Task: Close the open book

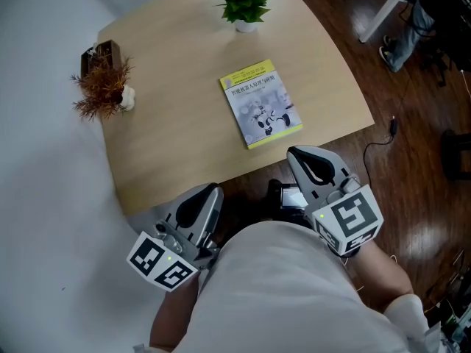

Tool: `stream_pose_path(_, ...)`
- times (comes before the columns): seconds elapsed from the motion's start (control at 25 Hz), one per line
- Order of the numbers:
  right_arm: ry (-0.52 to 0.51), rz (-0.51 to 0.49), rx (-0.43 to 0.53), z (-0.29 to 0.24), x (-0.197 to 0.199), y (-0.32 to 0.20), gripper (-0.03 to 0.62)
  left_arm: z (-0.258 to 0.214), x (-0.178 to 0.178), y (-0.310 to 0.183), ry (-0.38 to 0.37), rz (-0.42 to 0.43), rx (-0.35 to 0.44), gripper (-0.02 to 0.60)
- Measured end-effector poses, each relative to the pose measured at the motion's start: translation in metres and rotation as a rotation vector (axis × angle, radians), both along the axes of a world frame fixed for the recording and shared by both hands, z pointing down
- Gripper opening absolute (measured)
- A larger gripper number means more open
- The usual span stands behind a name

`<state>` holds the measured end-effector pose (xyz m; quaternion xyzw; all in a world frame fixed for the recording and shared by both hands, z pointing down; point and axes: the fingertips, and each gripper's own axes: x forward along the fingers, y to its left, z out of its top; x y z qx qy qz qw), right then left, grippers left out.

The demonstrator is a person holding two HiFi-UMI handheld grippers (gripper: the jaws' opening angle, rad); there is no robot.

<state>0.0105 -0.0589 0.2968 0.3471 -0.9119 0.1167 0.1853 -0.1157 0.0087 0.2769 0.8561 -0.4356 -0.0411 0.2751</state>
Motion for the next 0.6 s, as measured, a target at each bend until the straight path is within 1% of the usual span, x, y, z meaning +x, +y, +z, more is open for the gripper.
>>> stream_pose_path(0.28,-0.014,-0.035,0.021,-0.014,-0.013,-0.001,0.002,-0.007,-0.007,-0.001,0.001,-0.012,0.012,-0.002)
stream_pose_path(0.6,-0.022,-0.032,0.05,-0.03,-0.014,-0.007,0.002,-0.013,-0.011,-0.002,0.001,-0.008,0.024,-0.002)
